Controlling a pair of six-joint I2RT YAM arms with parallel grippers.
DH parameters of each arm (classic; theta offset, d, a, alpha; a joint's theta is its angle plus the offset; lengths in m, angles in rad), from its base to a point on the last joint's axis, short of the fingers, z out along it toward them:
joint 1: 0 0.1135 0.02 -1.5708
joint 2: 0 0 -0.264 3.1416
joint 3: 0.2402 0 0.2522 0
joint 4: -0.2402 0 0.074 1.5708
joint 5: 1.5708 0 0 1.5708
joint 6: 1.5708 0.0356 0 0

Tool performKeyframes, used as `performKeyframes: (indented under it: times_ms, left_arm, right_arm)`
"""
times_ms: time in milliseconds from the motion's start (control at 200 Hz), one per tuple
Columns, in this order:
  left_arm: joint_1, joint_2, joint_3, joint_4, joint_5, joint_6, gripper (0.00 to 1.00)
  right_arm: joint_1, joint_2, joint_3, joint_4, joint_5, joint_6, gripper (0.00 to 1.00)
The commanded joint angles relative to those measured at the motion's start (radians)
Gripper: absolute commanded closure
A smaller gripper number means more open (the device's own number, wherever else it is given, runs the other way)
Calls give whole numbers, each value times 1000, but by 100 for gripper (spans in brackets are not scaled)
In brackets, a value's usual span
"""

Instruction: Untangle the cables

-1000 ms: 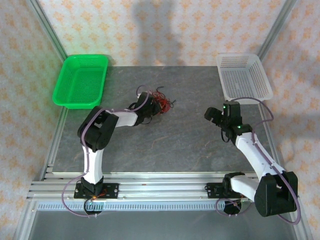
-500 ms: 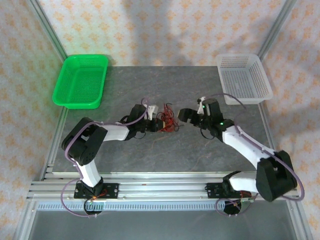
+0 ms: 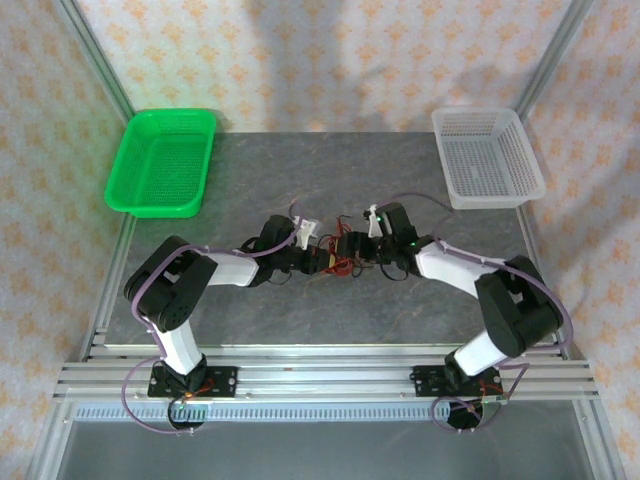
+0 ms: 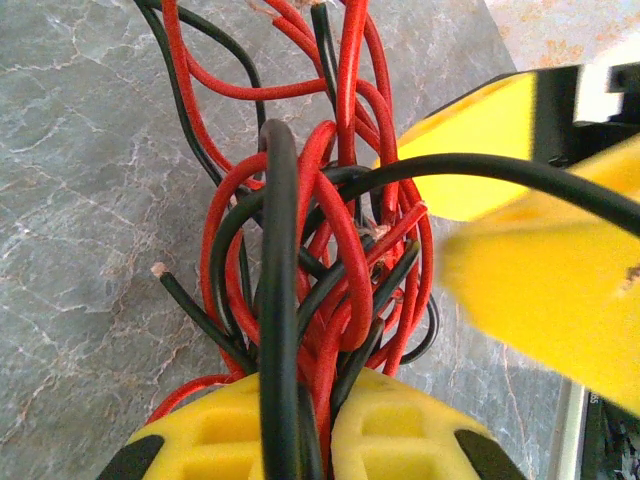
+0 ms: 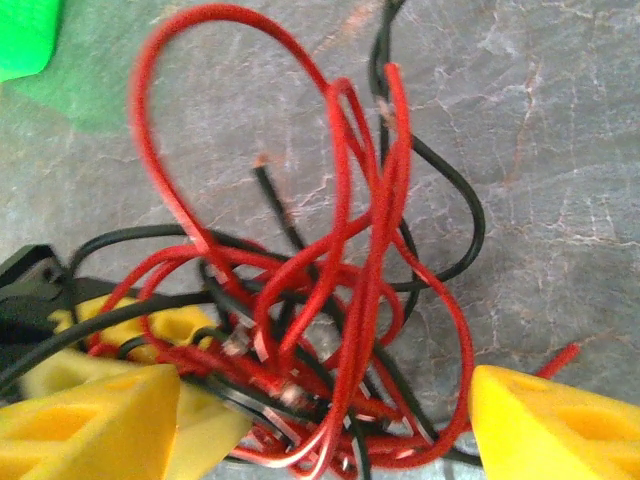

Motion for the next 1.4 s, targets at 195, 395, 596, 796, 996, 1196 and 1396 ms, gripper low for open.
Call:
performKeyframes:
  times_ms: [195, 395, 596, 796, 996, 1196, 1396]
  left_arm:
    - [-4, 14, -34, 101, 33, 6, 95]
    - [-4, 0, -43, 97, 32, 7, 68]
    - [-4, -98, -63, -16, -9, 52, 35]
    - [-4, -236, -69, -187, -159, 66, 15]
    - [-3, -254, -25, -279, -234, 19, 12]
    - [-3, -220, -41, -131, -127, -57, 13]
    - [-4, -208, -78, 67, -32, -149, 13]
  right_arm:
    - [0, 142, -9, 159, -42, 33, 46]
    - [1, 218, -36, 253, -72, 66, 85]
    - [0, 195, -80, 296, -39, 90, 100]
    - [1, 49, -114, 260, 9, 33, 100]
    - [1, -149, -141, 215, 23, -137, 100]
    - [9, -276, -114, 81, 124, -233, 100]
    - [89, -320, -119, 31, 368, -229, 100]
